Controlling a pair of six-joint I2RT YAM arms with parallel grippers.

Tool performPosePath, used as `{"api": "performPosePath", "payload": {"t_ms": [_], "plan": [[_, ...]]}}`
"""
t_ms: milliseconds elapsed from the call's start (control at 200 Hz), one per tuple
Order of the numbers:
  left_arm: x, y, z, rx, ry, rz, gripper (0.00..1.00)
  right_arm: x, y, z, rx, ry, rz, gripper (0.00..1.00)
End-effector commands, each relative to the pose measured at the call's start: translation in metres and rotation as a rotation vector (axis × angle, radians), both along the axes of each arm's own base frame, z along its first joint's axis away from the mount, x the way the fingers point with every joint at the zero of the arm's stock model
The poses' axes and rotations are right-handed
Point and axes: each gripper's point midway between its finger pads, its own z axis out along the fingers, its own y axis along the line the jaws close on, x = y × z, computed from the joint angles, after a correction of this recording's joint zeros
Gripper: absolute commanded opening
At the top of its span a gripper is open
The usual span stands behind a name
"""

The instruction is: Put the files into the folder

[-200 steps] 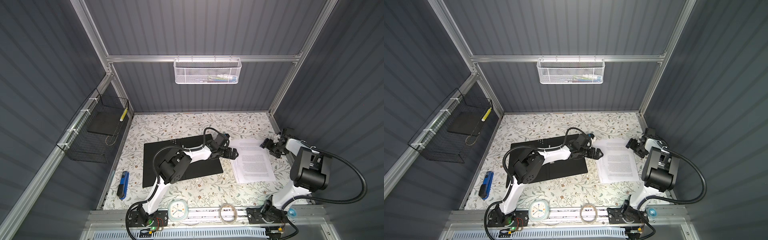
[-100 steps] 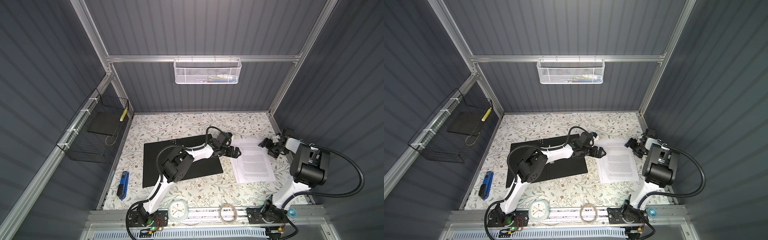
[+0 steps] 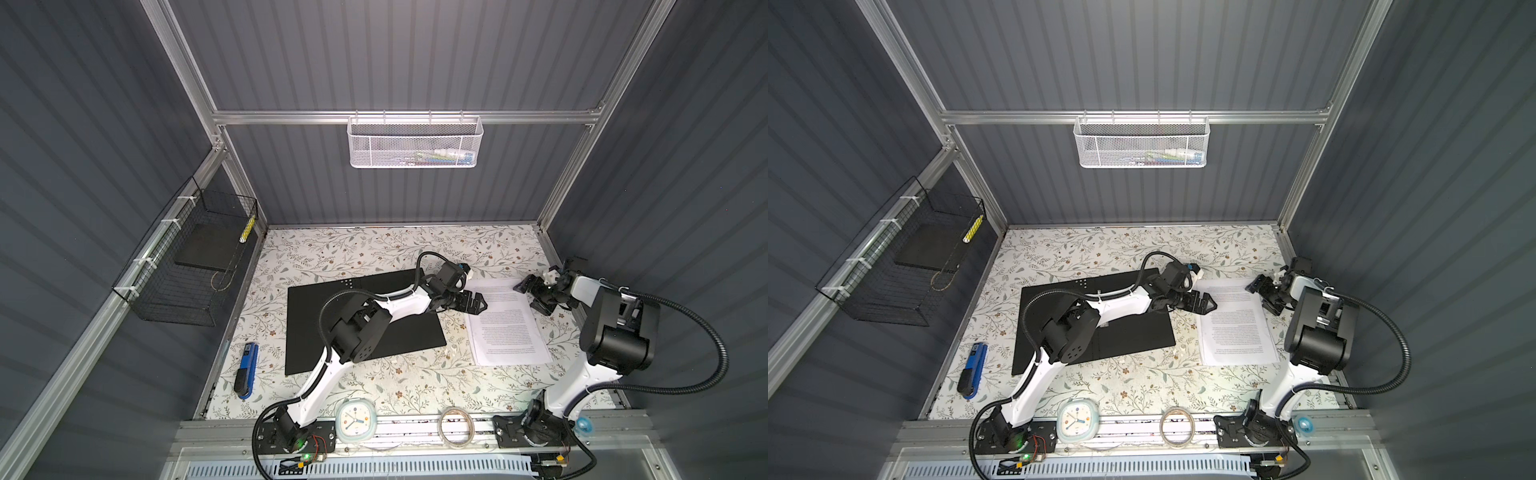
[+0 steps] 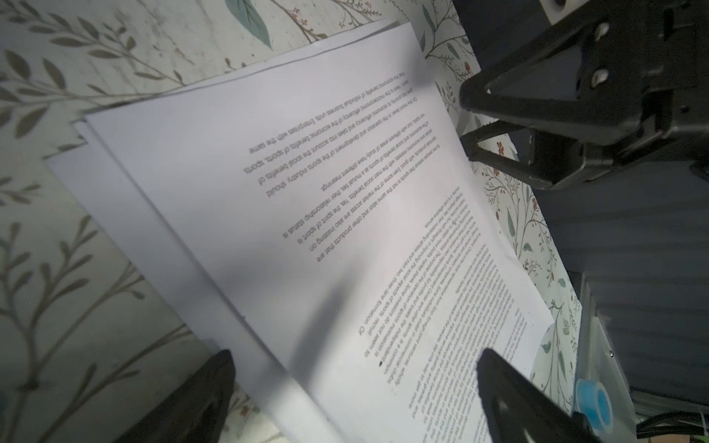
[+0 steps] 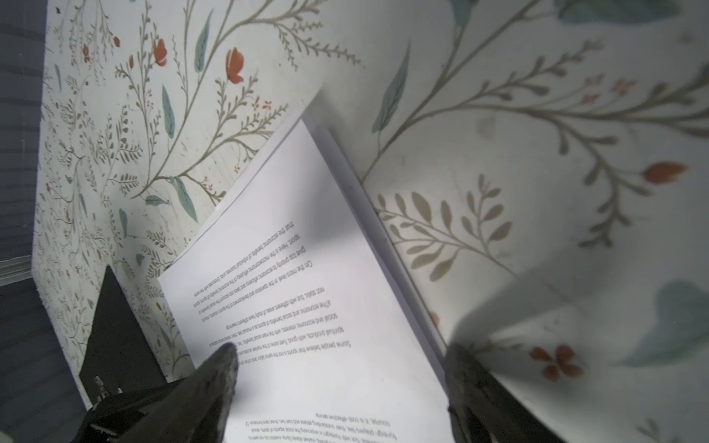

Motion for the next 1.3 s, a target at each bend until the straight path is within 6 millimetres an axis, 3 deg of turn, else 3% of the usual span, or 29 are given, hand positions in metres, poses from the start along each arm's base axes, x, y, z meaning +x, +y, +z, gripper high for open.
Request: {"api": "performPosePath", "payload": {"t_ms": [0, 215, 620, 875, 1141, 1296], "plan": [[-0.019, 0.016, -0.05, 0.129, 0.099, -0.024, 0.99, 0.005, 0.006, 0.002, 0.045, -0.026, 0.008, 0.84], [-0.017, 0.017, -0.044, 0.128, 0.085, -0.021, 0.99, 0.002, -0.011, 0.019, -0.077, -0.039, -0.006, 0.86], [-0.026, 0.027, -0.039, 0.137, 0.101, -0.009, 0.99, -0.018, -0.009, 0.004, -0.078, 0.024, -0.035, 0.87], [-0.034, 0.038, -0.047, 0.169, 0.124, -0.006, 0.99, -0.017, -0.016, -0.002, -0.094, 0.025, -0.053, 0.87], [-0.046, 0.043, -0.049, 0.181, 0.153, -0.029, 0.99, -0.032, -0.024, -0.003, -0.169, 0.057, -0.074, 0.89], [-0.054, 0.043, -0.051, 0.187, 0.153, -0.047, 0.99, -0.029, -0.023, 0.003, -0.156, 0.037, -0.079, 0.89]]}}
